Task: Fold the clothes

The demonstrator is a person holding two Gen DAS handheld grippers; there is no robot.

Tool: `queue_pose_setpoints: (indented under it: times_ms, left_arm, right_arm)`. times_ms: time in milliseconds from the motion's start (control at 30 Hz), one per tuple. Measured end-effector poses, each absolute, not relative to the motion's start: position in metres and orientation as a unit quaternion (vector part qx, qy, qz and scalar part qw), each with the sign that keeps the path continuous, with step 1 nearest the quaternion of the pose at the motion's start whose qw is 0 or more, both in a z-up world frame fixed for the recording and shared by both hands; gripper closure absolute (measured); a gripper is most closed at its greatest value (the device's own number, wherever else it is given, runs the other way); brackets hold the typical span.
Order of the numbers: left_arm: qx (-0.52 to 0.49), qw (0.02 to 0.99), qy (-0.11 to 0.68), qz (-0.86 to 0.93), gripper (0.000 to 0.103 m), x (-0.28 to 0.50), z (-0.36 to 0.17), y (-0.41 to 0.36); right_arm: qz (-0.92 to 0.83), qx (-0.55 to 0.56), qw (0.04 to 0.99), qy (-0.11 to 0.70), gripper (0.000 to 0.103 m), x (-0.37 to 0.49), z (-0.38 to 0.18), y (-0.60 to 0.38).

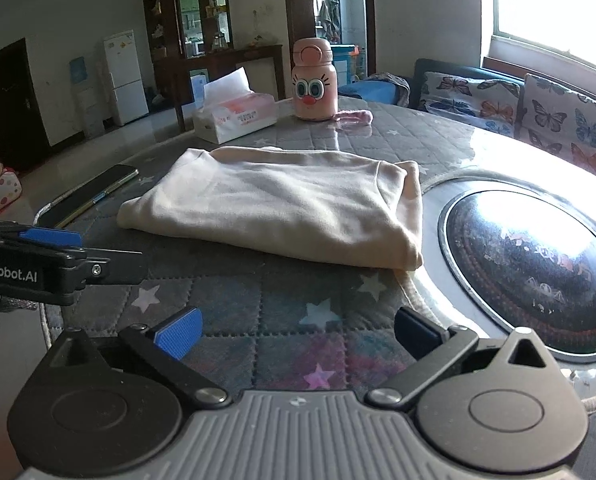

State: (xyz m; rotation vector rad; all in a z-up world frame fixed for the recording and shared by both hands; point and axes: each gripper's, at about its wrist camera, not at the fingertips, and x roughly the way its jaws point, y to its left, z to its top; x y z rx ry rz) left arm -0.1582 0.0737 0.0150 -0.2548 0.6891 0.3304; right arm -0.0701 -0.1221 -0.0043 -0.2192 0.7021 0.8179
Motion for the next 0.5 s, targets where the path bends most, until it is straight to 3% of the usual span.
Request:
queue_pose_setpoints:
  times_ms: [500]
  left_arm:
    - [-0.119, 0.916, 0.344, 0.169, 0.000, -0.1666, 0.0174, 0.0647]
  right_arm:
    - [0.373, -0.089, 0.853, 0.353, 0.000, -0.0741, -0.0044, -0.1237]
